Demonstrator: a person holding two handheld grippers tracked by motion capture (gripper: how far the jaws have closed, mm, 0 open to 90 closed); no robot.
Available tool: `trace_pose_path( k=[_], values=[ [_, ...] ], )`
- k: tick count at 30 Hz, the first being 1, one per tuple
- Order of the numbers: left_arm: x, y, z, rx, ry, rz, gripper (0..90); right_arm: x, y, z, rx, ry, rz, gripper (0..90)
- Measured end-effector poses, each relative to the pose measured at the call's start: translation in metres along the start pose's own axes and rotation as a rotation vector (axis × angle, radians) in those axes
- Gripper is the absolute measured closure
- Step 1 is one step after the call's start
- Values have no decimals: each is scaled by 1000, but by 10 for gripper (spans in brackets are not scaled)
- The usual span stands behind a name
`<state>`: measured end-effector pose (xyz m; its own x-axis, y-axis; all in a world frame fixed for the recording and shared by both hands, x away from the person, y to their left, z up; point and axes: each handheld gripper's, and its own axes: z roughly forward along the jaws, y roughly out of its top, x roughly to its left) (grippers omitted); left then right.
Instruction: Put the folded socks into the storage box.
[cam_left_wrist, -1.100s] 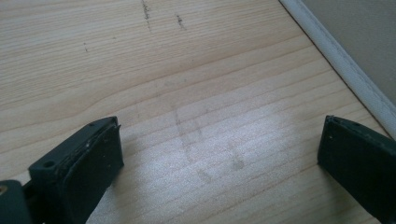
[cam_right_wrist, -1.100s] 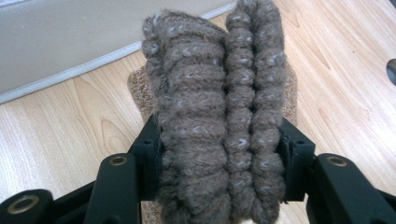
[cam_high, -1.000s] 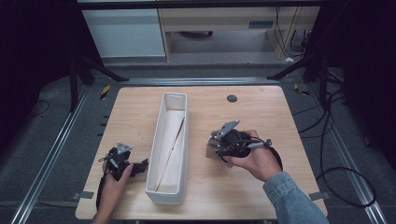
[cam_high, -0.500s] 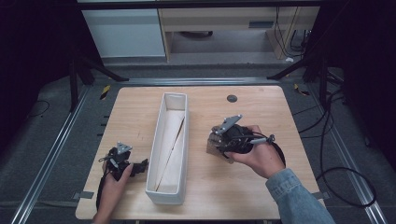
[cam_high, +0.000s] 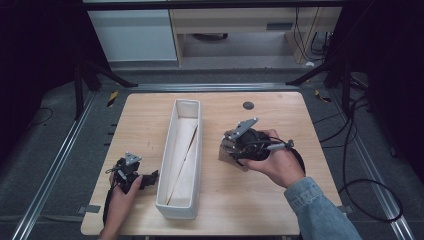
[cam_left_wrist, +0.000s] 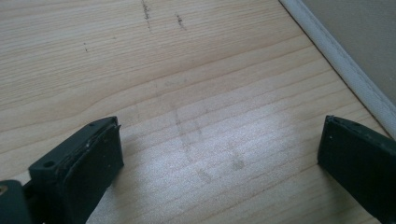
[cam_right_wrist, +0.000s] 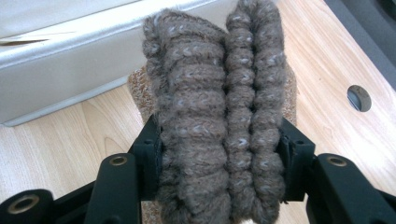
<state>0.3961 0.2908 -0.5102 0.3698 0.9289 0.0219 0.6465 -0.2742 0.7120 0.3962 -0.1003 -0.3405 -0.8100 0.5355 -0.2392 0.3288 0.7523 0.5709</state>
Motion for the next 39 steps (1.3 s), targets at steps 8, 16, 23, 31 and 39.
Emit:
trace_pose_path(
  k=[8, 16, 23, 31, 39],
  values=[
    [0, 0, 0, 0, 0, 0, 0, 0, 13, -9, -15, -4, -18, 473],
    [0, 0, 0, -2, 1, -2, 0, 0, 24, -16, -24, -5, -33, 473],
    [0, 0, 0, -2, 1, 0, 0, 0, 35, -20, -35, -4, -44, 473],
    [0, 0, 0, -2, 1, 0, 0, 0, 44, -24, -44, -4, -54, 473],
    [0, 0, 0, -2, 1, 0, 0, 2, 53, -28, -55, -6, -65, 473]
  ],
)
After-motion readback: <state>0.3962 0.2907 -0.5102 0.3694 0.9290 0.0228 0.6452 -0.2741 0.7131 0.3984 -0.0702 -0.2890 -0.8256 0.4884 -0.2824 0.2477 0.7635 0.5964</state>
